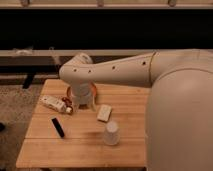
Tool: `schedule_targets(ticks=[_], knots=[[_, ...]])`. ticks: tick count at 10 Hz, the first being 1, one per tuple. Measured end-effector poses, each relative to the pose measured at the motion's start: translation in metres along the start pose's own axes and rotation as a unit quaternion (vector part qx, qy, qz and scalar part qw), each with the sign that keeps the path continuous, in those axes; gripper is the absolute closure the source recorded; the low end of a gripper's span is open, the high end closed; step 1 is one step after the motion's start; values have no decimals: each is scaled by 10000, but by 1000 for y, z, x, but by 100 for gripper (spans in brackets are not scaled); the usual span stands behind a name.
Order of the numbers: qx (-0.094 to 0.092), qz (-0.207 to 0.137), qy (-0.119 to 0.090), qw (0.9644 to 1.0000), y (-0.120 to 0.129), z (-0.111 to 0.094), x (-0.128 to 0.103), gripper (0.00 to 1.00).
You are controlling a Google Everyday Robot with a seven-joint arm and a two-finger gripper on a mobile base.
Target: Place the ceramic cup over the eraser
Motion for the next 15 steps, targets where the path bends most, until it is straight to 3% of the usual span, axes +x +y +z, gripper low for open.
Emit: schedule_targets(ticks=[3,5,8,11,15], knots=[[-18,7,74,10000,-7,-4,-2,35],[13,71,107,9999,-34,-14,0,35],[61,170,209,9996,-85,-20,24,35],[14,246,253,9994,-102,-1,52,35],[56,383,192,9991,-125,17,64,35]])
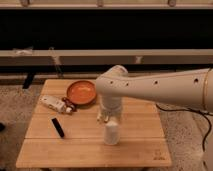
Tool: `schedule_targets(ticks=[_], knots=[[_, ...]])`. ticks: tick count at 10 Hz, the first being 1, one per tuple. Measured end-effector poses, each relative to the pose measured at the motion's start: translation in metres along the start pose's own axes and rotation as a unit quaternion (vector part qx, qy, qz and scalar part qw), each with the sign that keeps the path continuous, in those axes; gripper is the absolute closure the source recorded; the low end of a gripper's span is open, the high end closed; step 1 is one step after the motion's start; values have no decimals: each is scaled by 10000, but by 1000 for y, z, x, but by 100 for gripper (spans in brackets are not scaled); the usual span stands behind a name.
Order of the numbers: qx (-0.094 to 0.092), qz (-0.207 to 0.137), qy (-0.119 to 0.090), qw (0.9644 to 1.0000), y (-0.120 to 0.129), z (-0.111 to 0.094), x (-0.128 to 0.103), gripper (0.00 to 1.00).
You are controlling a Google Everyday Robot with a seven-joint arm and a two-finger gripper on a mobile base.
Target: Place the ceramic cup over the eraser
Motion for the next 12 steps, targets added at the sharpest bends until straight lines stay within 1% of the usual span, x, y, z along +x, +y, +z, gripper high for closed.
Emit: schedule_targets(ticks=[3,8,12], knots=[[-16,49,16,10000,-9,15,0,35],[-123,59,159,9998,-8,43,-1,35],[-131,87,188,9997,-12,55,-2,35]])
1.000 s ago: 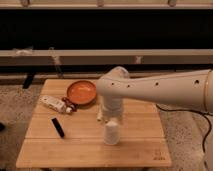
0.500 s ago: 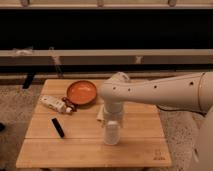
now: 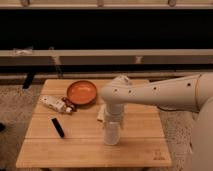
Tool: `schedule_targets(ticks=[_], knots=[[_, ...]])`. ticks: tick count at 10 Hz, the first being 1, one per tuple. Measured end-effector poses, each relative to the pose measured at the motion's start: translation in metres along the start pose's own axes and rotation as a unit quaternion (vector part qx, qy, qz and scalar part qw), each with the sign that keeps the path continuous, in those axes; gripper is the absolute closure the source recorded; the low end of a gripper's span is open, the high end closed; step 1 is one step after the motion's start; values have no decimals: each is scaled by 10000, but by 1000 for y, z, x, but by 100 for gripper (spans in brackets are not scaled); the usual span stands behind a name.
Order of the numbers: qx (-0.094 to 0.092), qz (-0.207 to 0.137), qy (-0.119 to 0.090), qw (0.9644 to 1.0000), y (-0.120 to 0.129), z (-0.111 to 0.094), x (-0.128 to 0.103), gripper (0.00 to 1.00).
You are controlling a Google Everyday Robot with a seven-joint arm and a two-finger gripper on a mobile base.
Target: Place the ceramic cup over the eraser
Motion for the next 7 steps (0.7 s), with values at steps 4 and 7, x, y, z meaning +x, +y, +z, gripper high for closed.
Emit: schedule_targets(ticks=[4,7], knots=[[-36,38,56,10000,-4,10,-2,35],[-13,-6,107,9999,-3,14,-2,35]])
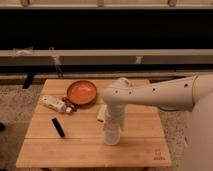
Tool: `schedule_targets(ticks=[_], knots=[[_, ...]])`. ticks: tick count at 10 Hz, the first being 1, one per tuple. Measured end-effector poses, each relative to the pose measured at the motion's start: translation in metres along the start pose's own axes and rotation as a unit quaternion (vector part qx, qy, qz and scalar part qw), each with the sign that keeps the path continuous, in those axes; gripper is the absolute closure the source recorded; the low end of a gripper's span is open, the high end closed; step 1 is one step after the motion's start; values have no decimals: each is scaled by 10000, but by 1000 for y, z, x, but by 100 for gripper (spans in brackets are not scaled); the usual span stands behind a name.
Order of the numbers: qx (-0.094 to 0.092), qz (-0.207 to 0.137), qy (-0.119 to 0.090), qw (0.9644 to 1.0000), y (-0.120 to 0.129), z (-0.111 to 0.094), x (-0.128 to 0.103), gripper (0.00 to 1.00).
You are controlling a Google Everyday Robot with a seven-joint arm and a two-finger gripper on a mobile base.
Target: Place the ceramic cup over the eraser
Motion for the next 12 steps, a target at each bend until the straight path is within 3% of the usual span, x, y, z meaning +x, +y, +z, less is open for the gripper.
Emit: schedule_targets(ticks=[6,8,12], knots=[[116,-85,106,9998,4,6,1,35],[162,-88,123,9998,5,8,0,49],[236,-48,151,9996,8,0,3,92]])
